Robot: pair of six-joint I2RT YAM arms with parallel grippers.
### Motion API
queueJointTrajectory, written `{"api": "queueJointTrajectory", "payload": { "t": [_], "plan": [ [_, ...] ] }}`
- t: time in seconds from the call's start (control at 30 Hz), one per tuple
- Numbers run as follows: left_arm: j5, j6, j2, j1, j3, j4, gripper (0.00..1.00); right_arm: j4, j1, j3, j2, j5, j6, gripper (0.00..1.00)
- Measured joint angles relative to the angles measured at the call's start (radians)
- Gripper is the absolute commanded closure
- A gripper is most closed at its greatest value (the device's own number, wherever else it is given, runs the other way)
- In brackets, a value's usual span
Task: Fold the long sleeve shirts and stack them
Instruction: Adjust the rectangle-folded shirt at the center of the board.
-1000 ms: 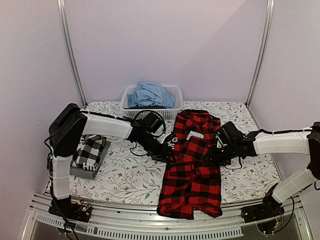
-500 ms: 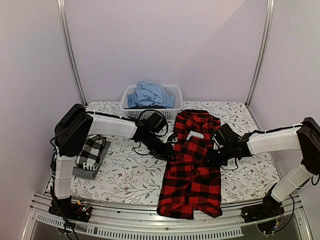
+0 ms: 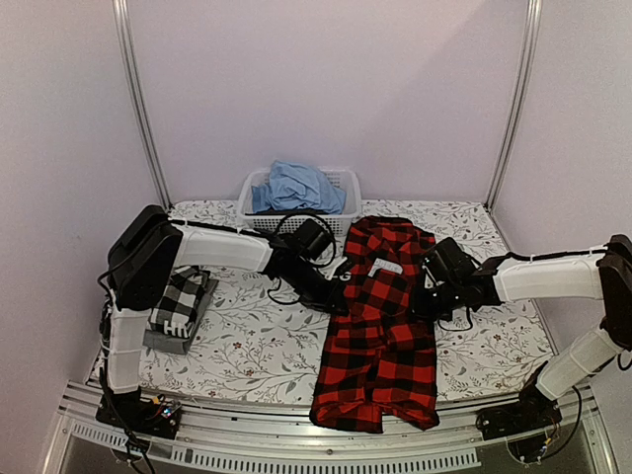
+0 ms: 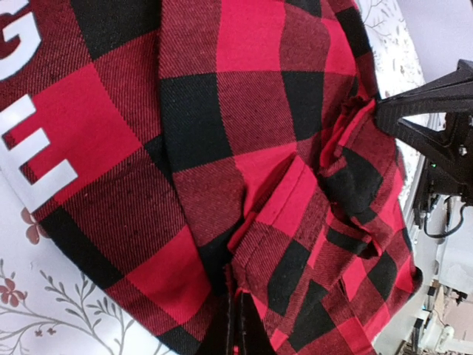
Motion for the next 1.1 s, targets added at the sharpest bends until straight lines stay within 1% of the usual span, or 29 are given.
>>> {"api": "queueJointTrajectory", "payload": {
  "t": [0.07,0.13,0.17,0.23,0.27,0.4,0.47,0.53,0.67,0.73,0.93,1.1],
  "plan": [
    [-0.004,0.0,0.0,0.0,0.0,0.0,1.0,-0.002,0.0,0.008,-0.002,0.011,0.0,0.99],
    [-0.006,0.0,-0.001,0.0,0.0,0.001,1.0,-0.005,0.0,0.01,-0.002,0.018,-0.001,0.95],
    [-0.006,0.0,-0.001,0.0,0.0,0.002,1.0,-0.009,0.0,0.011,-0.002,0.021,-0.002,0.88],
    [-0.005,0.0,-0.002,0.0,0.0,0.003,1.0,-0.018,0.001,0.014,0.0,0.026,-0.003,0.71],
    [-0.005,0.0,-0.003,0.0,-0.001,0.005,1.0,-0.023,0.004,0.016,0.003,0.029,-0.01,0.67],
    [-0.003,0.001,-0.02,0.0,-0.003,0.007,1.0,-0.029,0.01,0.021,0.02,0.032,-0.011,0.65],
    [-0.002,0.001,-0.026,-0.001,-0.004,0.009,1.0,-0.032,0.014,0.029,0.036,0.033,-0.011,0.66],
    [0.0,0.001,-0.028,-0.002,-0.003,0.013,1.0,-0.032,0.019,0.035,0.054,0.033,-0.011,0.71],
    [0.002,0.001,-0.028,-0.003,-0.003,0.014,1.0,-0.033,0.029,0.048,0.095,0.035,-0.01,0.92],
    [0.005,0.001,-0.029,-0.003,-0.003,0.014,1.0,-0.039,0.034,0.05,0.101,0.045,-0.005,0.99],
    [0.006,0.019,-0.051,-0.01,-0.013,0.026,1.0,-0.078,0.054,0.067,0.084,0.106,0.004,1.0],
    [0.003,0.039,-0.101,-0.016,-0.013,0.063,1.0,-0.106,0.072,0.069,-0.004,0.184,0.028,1.0]
  ]
}}
